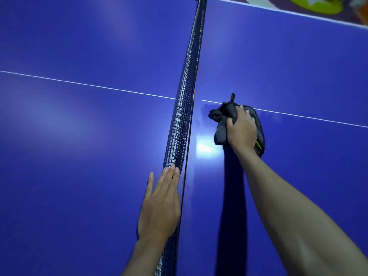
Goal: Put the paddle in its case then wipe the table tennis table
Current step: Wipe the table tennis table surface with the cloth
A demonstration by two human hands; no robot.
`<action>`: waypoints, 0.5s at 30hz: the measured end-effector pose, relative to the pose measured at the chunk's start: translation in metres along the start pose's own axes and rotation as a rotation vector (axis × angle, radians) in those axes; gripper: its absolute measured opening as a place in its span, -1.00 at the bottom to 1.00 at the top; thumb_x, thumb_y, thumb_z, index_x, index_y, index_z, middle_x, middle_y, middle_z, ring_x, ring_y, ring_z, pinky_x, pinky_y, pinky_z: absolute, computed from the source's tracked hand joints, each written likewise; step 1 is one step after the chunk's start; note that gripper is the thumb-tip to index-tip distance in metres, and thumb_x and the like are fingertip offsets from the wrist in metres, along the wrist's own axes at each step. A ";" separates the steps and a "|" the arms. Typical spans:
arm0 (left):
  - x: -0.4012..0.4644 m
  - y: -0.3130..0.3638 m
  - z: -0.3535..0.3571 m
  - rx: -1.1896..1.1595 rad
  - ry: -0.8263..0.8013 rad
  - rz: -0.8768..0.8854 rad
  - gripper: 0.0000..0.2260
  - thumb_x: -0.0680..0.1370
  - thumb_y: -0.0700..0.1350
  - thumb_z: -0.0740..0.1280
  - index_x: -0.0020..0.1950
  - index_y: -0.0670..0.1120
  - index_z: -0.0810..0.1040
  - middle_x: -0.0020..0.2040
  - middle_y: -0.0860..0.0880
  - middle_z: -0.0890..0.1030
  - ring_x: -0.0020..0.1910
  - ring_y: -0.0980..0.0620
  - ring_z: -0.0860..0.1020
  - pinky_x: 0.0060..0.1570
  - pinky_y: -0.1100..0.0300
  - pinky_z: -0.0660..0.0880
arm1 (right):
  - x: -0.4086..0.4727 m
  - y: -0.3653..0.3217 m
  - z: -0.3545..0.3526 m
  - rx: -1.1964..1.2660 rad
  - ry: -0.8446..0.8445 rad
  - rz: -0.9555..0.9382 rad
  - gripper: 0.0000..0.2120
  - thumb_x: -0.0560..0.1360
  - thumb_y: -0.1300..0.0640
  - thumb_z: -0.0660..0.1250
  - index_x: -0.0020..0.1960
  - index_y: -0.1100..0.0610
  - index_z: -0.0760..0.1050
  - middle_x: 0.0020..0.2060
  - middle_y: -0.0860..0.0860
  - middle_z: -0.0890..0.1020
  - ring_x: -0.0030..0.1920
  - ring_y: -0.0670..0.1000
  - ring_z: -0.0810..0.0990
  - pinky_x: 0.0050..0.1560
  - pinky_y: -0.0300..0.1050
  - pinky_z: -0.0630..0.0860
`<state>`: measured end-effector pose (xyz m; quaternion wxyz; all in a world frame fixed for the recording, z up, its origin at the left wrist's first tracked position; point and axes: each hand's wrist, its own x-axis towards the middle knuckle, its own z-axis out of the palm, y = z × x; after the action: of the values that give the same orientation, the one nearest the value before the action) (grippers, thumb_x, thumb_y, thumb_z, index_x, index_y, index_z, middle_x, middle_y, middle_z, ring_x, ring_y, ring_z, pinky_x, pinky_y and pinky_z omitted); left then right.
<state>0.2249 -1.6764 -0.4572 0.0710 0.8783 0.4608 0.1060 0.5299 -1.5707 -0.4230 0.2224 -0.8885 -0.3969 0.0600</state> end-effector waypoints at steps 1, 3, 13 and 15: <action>0.000 0.000 0.000 -0.007 -0.001 -0.003 -0.47 0.65 -0.16 0.06 0.65 -0.17 0.18 0.64 -0.04 0.23 0.62 -0.01 0.22 0.56 -0.21 0.20 | 0.000 -0.009 0.003 -0.004 -0.012 -0.028 -0.46 0.63 0.07 0.25 0.59 0.14 0.34 0.53 0.15 0.42 0.54 0.21 0.34 0.58 0.10 0.22; 0.001 0.001 0.000 -0.013 0.004 -0.001 -0.47 0.65 -0.17 0.05 0.64 -0.18 0.20 0.64 -0.05 0.25 0.62 -0.01 0.22 0.56 -0.21 0.21 | -0.001 -0.026 0.012 -0.007 -0.046 -0.118 -0.45 0.62 0.07 0.27 0.59 0.14 0.34 0.55 0.13 0.42 0.57 0.18 0.31 0.59 0.09 0.20; 0.005 0.002 -0.006 -0.075 0.063 -0.011 -0.51 0.65 -0.17 0.06 0.59 -0.19 0.32 0.58 -0.05 0.37 0.57 -0.01 0.33 0.54 -0.23 0.24 | -0.071 -0.034 0.022 0.016 -0.078 -0.313 -0.47 0.57 0.09 0.33 0.53 0.10 0.43 0.52 0.05 0.46 0.54 0.16 0.38 0.57 0.12 0.25; 0.007 0.003 -0.006 -0.095 0.070 -0.012 -0.51 0.64 -0.16 0.06 0.58 -0.19 0.34 0.57 -0.06 0.39 0.55 -0.02 0.35 0.55 -0.23 0.23 | -0.105 -0.027 0.021 0.013 -0.064 -0.320 -0.46 0.57 0.08 0.34 0.54 0.09 0.42 0.53 0.03 0.45 0.55 0.13 0.36 0.59 0.09 0.23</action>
<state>0.2290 -1.6722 -0.4497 0.0970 0.8669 0.4627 0.1578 0.4346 -1.6241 -0.4366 0.2222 -0.8100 -0.5400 0.0545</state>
